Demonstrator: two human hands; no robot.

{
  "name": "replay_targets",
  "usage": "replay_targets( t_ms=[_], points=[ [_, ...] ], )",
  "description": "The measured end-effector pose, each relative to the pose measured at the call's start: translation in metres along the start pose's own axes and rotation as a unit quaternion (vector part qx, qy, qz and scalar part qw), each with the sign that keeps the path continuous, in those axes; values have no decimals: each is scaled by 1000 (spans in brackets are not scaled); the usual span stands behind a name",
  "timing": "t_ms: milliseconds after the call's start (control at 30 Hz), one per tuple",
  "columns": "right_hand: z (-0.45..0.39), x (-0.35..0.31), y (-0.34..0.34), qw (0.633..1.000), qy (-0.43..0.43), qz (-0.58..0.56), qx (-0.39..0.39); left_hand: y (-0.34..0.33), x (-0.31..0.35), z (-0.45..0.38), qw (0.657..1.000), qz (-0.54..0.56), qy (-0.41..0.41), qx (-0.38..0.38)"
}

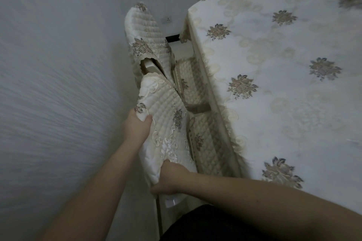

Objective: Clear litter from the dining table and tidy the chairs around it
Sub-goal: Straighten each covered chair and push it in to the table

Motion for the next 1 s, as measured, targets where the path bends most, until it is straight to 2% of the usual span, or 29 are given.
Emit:
replay_targets(
  t_ms=[333,800,1000],
  points=[
    [21,-7,1,998,7,56,12,6,-10,4,999,13,-30,-3],
    [25,-17,-2,998,11,65,11,6,-15,-1,1000,-6,-25,-9],
    [34,-14,-6,999,6,38,36,7,-11,9,998,-54,-11,-7]
  ],
)
Point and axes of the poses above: each hand's wrist, its own z-axis away from the middle knuckle, its own y-axis out of the back of the hand, x = y × z, the point moved 4 cm from there along -z, towards the middle knuckle, and after that the axes turned 10 degrees about -z, right-handed, at the moved point
